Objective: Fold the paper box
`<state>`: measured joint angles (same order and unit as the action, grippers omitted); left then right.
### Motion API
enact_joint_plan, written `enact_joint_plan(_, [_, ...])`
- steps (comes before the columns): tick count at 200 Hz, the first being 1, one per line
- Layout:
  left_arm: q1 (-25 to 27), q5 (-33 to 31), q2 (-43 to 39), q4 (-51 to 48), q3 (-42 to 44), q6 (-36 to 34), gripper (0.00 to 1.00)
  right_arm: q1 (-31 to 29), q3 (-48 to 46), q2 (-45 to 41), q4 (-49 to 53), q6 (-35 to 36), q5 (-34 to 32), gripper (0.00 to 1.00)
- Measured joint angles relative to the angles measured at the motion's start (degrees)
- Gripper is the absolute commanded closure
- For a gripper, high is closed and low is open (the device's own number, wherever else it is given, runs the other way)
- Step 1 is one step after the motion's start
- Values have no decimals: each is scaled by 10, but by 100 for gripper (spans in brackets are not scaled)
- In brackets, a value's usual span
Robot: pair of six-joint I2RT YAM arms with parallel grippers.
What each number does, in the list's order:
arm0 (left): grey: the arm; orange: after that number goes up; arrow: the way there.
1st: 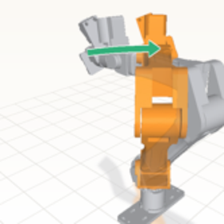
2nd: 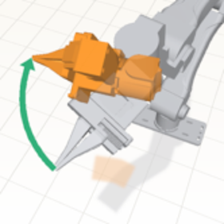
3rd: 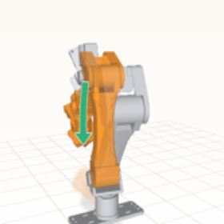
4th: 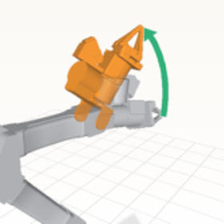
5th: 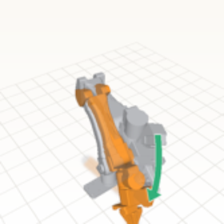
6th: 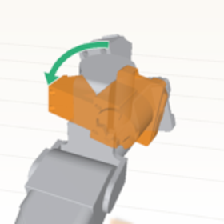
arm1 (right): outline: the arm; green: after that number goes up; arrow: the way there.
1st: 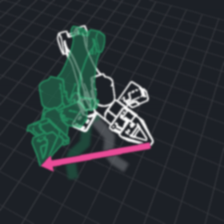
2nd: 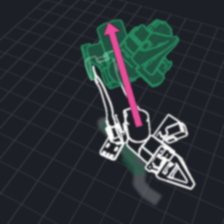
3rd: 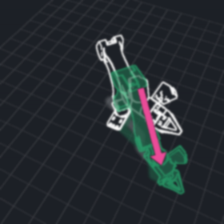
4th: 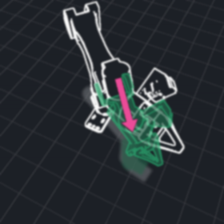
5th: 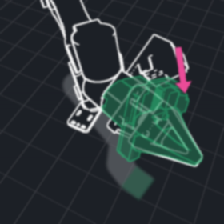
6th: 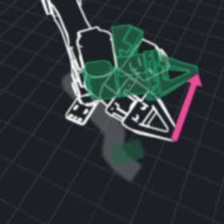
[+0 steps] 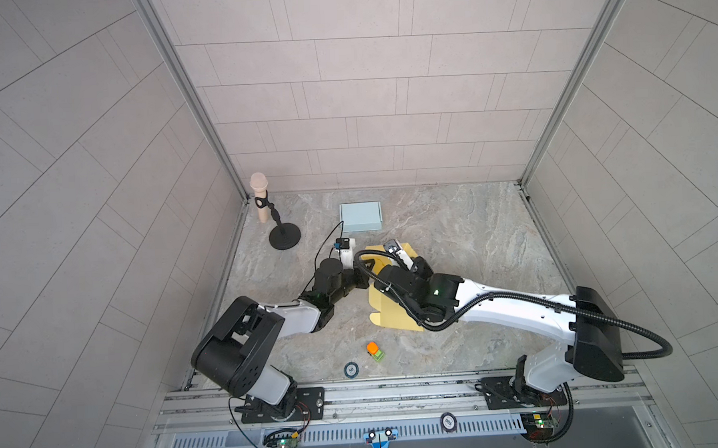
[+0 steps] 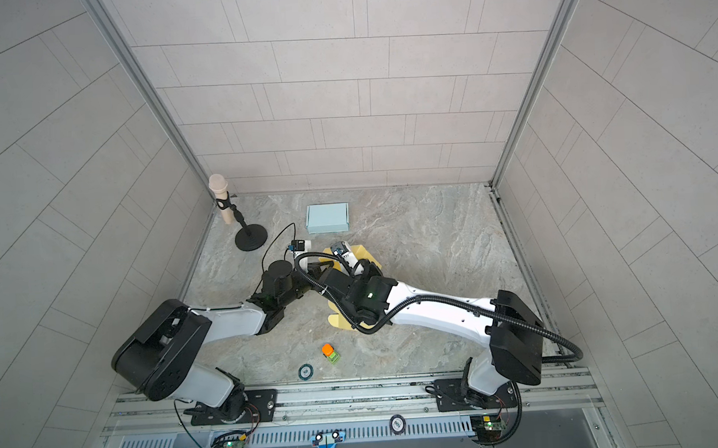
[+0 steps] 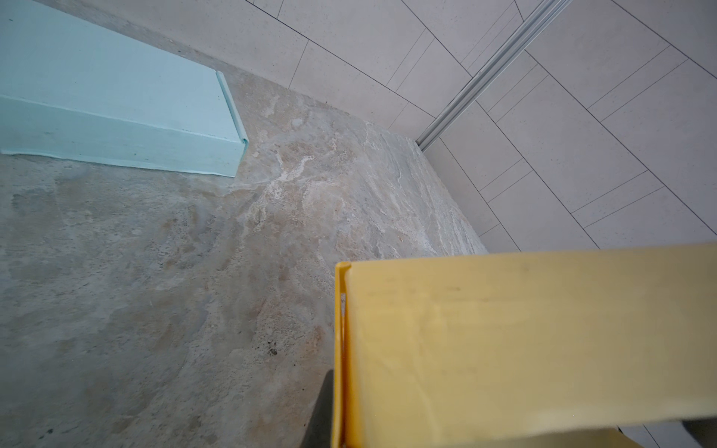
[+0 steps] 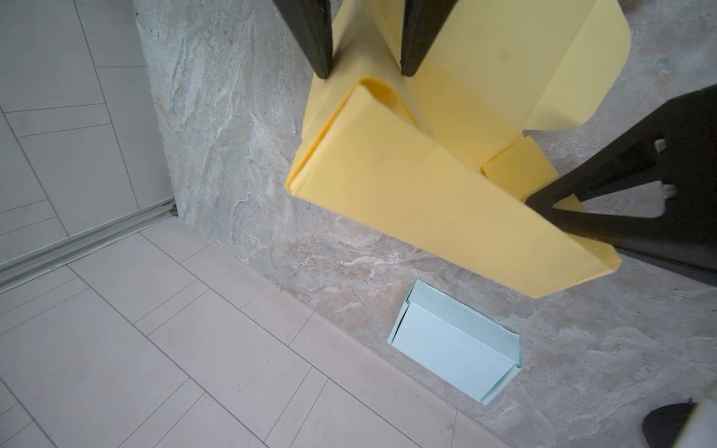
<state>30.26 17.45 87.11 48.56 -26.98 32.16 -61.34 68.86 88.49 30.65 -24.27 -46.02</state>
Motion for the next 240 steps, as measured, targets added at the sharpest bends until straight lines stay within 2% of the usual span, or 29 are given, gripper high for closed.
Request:
enact_joint_plan(43, [-4, -4, 0, 0, 0, 4, 95, -13, 40, 61, 35, -21, -80, 66])
enact_joint_plan(92, [-4, -5, 0, 2, 3, 5, 94, -14, 67, 106, 76, -54, -137, 66])
enact_joint_plan(114, [-4, -3, 0, 7, 3, 5, 95, -14, 69, 112, 87, -65, -157, 72])
enact_joint_plan(164, [-6, -5, 0, 8, 6, 8, 95, -12, 75, 131, 107, -89, -201, 93])
enact_joint_plan(187, [-6, -5, 0, 9, 9, 11, 94, -12, 86, 146, 123, -103, -215, 98])
enact_joint_plan(208, [-6, -7, 0, 9, 10, 15, 95, -12, 99, 164, 145, -121, -232, 98])
enact_joint_plan(240, [-6, -8, 0, 11, 14, 16, 95, -12, 108, 181, 163, -143, -245, 92])
